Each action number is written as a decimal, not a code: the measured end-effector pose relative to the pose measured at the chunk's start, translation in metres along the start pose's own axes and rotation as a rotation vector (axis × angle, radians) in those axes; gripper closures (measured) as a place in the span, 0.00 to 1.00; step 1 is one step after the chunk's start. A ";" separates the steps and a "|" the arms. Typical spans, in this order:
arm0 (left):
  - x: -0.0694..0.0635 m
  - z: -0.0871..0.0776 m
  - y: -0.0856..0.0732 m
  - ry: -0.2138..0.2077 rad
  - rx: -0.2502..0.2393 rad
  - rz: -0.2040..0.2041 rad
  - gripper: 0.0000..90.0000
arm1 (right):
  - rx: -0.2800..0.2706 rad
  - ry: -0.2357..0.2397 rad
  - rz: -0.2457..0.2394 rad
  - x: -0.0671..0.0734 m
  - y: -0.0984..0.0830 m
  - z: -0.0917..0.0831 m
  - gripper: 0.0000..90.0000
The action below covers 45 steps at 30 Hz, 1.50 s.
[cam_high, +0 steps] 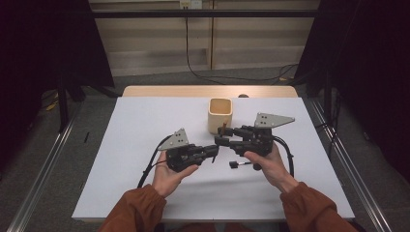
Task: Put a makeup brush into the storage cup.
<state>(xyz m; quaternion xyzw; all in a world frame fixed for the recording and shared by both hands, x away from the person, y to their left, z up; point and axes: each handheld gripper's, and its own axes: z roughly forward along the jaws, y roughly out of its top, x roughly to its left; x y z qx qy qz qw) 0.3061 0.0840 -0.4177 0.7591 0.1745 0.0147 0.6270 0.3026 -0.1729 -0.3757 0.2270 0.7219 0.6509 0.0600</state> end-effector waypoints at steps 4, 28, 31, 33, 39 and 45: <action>-0.001 0.001 -0.002 0.006 0.004 0.015 0.94 | 0.017 -0.010 -0.009 0.001 0.000 0.001 0.81; 0.001 0.004 -0.010 0.012 0.004 0.022 0.83 | 0.037 -0.023 0.013 0.000 -0.002 -0.001 0.93; 0.000 0.004 -0.009 0.029 -0.009 0.028 0.73 | 0.036 -0.027 0.013 0.000 -0.002 -0.002 0.93; 0.000 0.004 -0.009 0.040 -0.018 0.015 0.57 | 0.035 -0.026 0.009 0.001 -0.002 -0.002 0.93; -0.002 -0.001 -0.007 0.104 -0.011 0.012 0.24 | 0.033 -0.025 0.006 0.002 -0.001 -0.002 0.93; 0.001 -0.008 -0.008 0.170 -0.005 -0.020 0.09 | 0.027 -0.036 0.003 0.001 0.000 -0.005 0.93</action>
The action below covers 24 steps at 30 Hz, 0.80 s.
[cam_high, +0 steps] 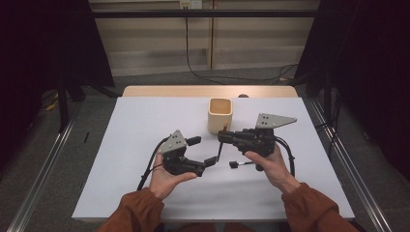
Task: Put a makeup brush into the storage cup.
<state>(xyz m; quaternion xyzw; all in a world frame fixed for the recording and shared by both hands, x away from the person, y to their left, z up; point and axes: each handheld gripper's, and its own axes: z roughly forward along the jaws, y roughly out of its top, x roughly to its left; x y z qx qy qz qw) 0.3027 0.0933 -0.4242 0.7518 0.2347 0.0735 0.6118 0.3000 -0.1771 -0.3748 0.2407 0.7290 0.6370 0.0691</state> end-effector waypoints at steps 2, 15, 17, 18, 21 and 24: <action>0.002 -0.003 0.001 0.012 -0.006 0.003 0.08 | -0.004 -0.004 -0.002 -0.001 0.001 -0.001 0.93; 0.007 -0.028 0.006 0.079 -0.021 0.000 0.03 | 0.001 -0.019 0.008 -0.004 0.000 -0.001 0.93; 0.008 -0.033 0.005 0.084 -0.025 -0.008 0.03 | 0.001 -0.027 0.004 -0.004 0.001 -0.002 0.93; 0.009 -0.037 0.005 0.084 -0.028 -0.009 0.03 | -0.001 -0.028 0.007 -0.004 0.001 -0.003 0.93; 0.012 -0.046 0.008 0.109 -0.035 -0.002 0.02 | -0.001 -0.036 0.006 -0.006 0.002 -0.004 0.93; 0.013 -0.052 0.010 0.121 -0.035 0.006 0.02 | 0.007 -0.041 -0.001 -0.006 0.001 -0.003 0.93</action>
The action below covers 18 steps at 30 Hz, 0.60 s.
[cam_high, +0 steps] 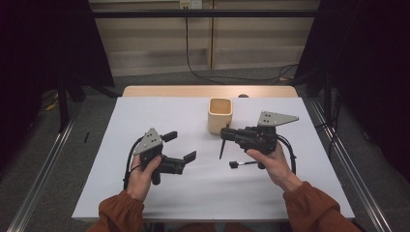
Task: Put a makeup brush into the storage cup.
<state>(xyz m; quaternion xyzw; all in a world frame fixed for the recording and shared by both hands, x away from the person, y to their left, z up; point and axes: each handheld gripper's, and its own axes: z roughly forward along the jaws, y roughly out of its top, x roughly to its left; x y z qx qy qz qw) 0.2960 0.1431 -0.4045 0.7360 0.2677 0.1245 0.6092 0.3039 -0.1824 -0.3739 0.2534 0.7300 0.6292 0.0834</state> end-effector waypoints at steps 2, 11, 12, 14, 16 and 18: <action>0.001 -0.005 0.000 0.001 0.016 0.013 0.02 | 0.005 -0.006 -0.005 0.000 0.000 0.000 0.93; 0.012 -0.037 -0.020 0.056 0.013 -0.022 0.01 | -0.004 -0.048 -0.001 -0.012 0.004 -0.004 0.93; 0.012 -0.038 -0.022 0.062 0.004 -0.033 0.02 | -0.007 -0.051 0.002 -0.014 0.005 -0.004 0.93; 0.011 -0.039 -0.027 0.073 0.004 -0.045 0.02 | -0.001 -0.061 -0.003 -0.017 0.007 -0.003 0.93; 0.008 -0.042 -0.031 0.094 0.004 -0.050 0.02 | -0.003 -0.063 -0.005 -0.018 0.008 -0.002 0.93; 0.004 -0.045 -0.036 0.088 -0.023 -0.068 0.01 | -0.012 -0.068 -0.004 -0.021 0.010 -0.002 0.93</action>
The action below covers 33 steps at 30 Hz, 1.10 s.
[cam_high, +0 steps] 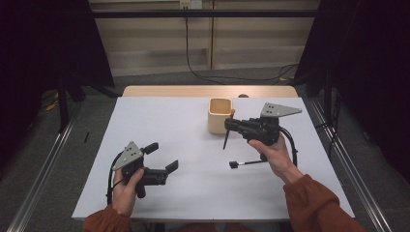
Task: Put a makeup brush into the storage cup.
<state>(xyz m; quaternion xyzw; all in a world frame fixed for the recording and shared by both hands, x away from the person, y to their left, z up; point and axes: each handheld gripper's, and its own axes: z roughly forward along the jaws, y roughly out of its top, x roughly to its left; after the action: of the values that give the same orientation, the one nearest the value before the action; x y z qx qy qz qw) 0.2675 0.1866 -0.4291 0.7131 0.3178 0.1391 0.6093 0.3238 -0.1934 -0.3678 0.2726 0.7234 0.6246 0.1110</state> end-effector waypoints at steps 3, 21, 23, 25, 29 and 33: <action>-0.002 -0.004 -0.005 -0.002 0.007 -0.002 0.01 | -0.004 -0.009 0.003 -0.005 0.001 0.002 0.93; 0.003 -0.019 -0.017 0.062 0.007 0.023 0.01 | -0.029 -0.075 -0.030 -0.025 0.023 -0.001 0.93; 0.002 -0.019 -0.018 0.055 0.027 0.028 0.02 | -0.031 -0.088 -0.033 -0.029 0.027 -0.002 0.93; 0.002 -0.019 -0.019 0.052 0.026 0.021 0.02 | -0.037 -0.098 -0.032 -0.033 0.029 -0.004 0.93; 0.000 -0.020 -0.018 0.059 0.024 0.013 0.02 | -0.032 -0.109 -0.032 -0.039 0.036 -0.004 0.93; -0.002 -0.022 -0.016 0.054 0.011 0.028 0.02 | -0.021 -0.119 -0.041 -0.043 0.045 0.001 0.93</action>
<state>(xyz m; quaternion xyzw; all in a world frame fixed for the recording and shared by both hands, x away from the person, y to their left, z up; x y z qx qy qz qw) 0.2484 0.2034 -0.4387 0.7169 0.3248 0.1650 0.5945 0.3718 -0.2126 -0.3322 0.2932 0.7143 0.6125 0.1693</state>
